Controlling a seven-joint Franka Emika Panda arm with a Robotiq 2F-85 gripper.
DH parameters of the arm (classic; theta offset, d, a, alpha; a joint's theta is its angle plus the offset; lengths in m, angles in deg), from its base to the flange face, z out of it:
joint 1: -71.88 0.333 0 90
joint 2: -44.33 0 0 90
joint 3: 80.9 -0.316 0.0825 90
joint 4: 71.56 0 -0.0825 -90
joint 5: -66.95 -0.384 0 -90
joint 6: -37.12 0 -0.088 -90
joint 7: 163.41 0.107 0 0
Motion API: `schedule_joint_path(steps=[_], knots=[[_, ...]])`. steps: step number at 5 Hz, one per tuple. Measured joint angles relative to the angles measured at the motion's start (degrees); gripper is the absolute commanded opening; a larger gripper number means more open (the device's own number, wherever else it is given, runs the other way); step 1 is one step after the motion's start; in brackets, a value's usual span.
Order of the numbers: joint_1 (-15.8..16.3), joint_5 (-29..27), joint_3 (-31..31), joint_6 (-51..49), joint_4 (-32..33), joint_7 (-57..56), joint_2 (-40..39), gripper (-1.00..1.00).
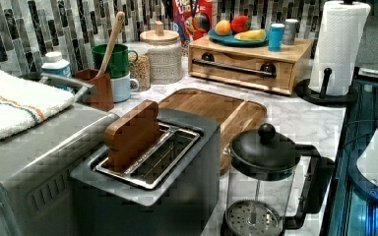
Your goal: Open the drawer.
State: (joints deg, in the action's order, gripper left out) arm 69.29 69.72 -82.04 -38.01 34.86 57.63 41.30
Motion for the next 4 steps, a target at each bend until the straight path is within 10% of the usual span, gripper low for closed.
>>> schedule_joint_path(steps=[4], knots=[[-0.81,4.50,-0.03,2.27,2.24,-6.48,-0.72,1.00]])
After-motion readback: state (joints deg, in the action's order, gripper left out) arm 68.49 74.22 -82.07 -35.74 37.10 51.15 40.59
